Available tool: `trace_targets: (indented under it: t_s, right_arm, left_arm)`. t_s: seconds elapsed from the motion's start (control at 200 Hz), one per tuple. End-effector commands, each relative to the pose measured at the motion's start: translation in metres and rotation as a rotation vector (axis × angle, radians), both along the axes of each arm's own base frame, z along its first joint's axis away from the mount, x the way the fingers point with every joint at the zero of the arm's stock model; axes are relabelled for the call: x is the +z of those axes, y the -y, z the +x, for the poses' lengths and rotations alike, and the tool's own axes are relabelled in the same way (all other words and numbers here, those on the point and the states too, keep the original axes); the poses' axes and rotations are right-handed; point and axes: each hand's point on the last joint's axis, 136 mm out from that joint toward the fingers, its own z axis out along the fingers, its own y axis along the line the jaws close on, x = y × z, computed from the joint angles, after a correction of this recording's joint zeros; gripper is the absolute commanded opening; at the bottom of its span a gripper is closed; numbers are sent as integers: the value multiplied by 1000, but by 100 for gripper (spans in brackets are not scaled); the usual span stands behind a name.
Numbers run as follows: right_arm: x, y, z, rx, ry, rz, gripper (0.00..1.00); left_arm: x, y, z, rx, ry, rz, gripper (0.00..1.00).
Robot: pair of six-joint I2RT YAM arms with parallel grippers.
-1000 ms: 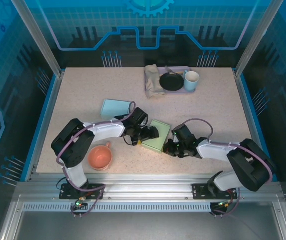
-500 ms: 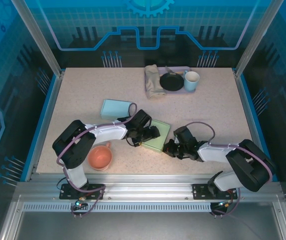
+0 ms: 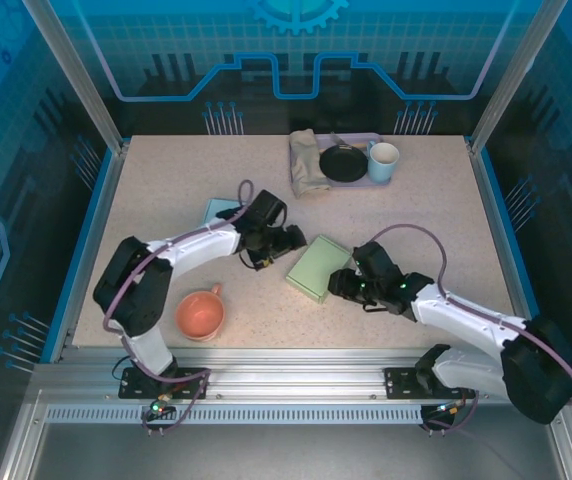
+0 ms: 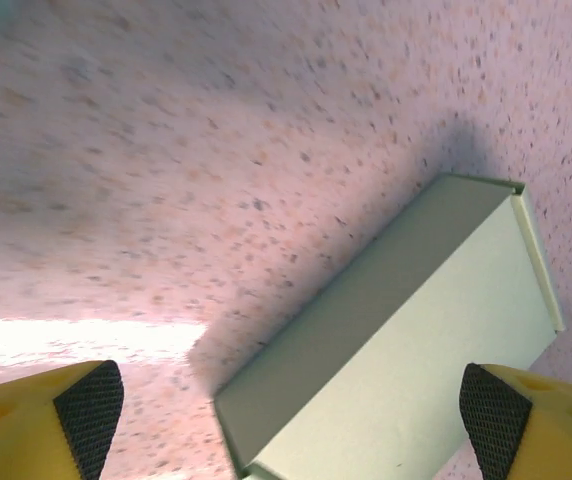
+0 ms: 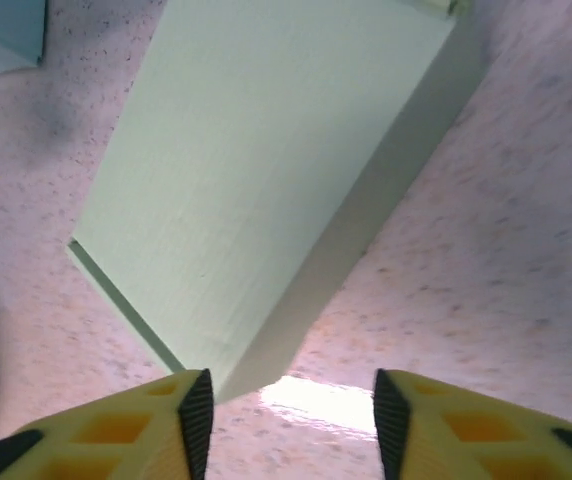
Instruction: Fold the paper box
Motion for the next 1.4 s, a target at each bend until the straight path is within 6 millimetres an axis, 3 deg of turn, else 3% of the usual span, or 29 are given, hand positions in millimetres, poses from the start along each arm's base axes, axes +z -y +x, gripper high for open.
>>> trace_targets:
  t_s: [0.0,0.16,0.305,0.43,0.47,0.615,0.765,0.915,1.205,1.396]
  right_arm:
    - [3,46,1,68,30,-257,55]
    - [23,56,54,96,121,-242,64]
    - [27,33,97,220,202,-173,66]
    - [8,16,115,304,175,-147,67]
    - [10,11,125,313,181,-141,67]
    - [-15,5,136,312,131,-127,67]
    - [-24,3,137,286,97,-93,63]
    - [-19,3,141,224,103,-70,60]
    - [-13,13,178,38,123,-46,56]
    - [-16,17,193,-4,122,-42,59]
  left_arm:
    - [-6,-15,-37,-20,-48,45,90]
    - [-9,30,-67,-48,-40,-81,90]
    - [-14,63,-70,-32,-26,-129,90]
    - [-26,78,-64,-21,-39,-141,89]
    - [-31,78,-61,-16,-44,-125,89]
    - [-43,81,-50,-17,-28,-91,87]
    - [-39,81,-22,-17,8,-92,84]
    - [-29,78,25,-30,50,-73,80]
    - [-26,92,111,-98,134,-74,80]
    - [-16,82,140,-101,197,5,80]
